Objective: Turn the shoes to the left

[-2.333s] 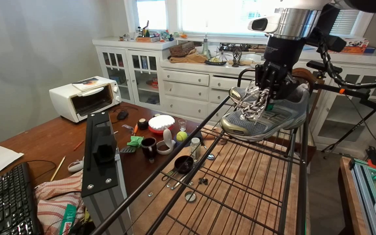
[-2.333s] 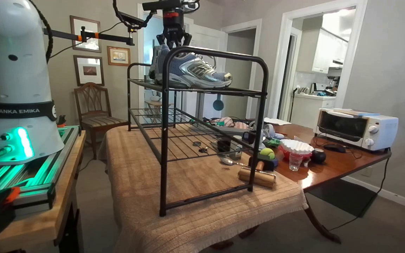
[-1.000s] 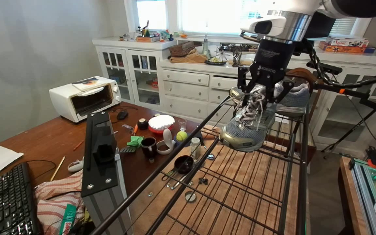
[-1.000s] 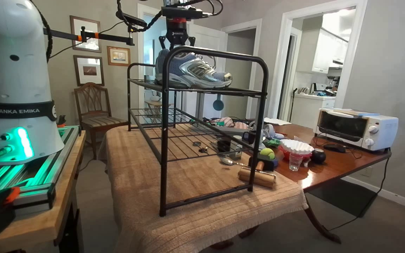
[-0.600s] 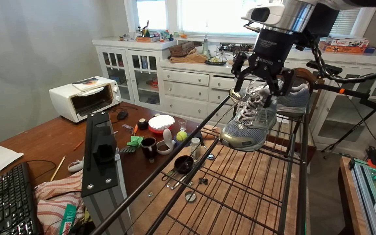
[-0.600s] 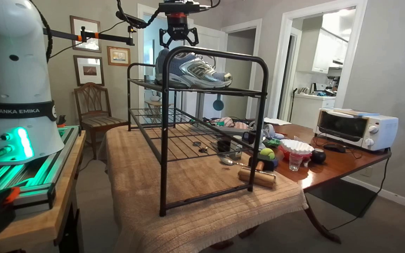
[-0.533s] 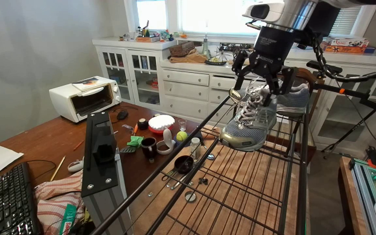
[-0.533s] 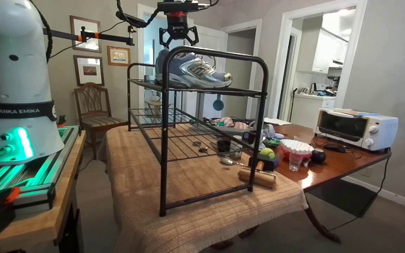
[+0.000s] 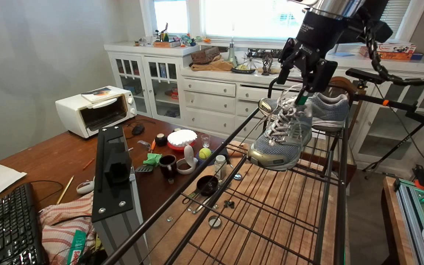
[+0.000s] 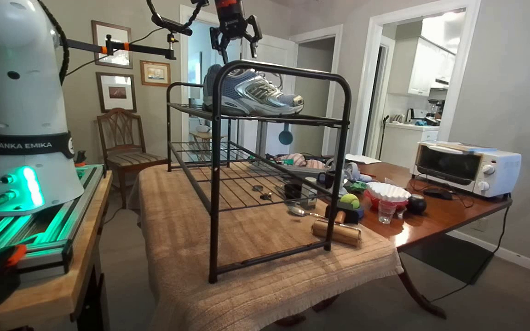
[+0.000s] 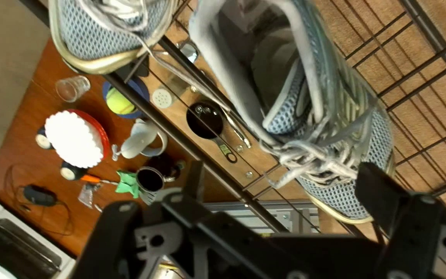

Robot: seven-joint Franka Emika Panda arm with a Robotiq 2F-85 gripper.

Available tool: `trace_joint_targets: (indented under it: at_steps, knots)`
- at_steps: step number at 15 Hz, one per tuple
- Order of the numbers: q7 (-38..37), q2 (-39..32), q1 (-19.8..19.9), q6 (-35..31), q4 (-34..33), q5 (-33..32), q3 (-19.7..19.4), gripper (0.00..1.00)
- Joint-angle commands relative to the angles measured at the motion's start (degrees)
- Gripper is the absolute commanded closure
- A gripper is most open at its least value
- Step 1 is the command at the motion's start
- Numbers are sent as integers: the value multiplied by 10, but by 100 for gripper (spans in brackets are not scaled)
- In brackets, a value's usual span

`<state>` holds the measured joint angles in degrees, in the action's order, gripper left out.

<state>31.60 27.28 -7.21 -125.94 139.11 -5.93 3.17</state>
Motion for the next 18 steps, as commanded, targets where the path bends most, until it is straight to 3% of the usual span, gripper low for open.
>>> trace_joint_targets:
  at_steps: [1, 11, 18]
  knots:
    - [-107, 37, 24, 42, 10, -41, 7, 0]
    - [-309, 50, 105, 153, 5, -73, -16, 0]
    - [-289, 25, 120, 125, 14, -44, -78, 0]
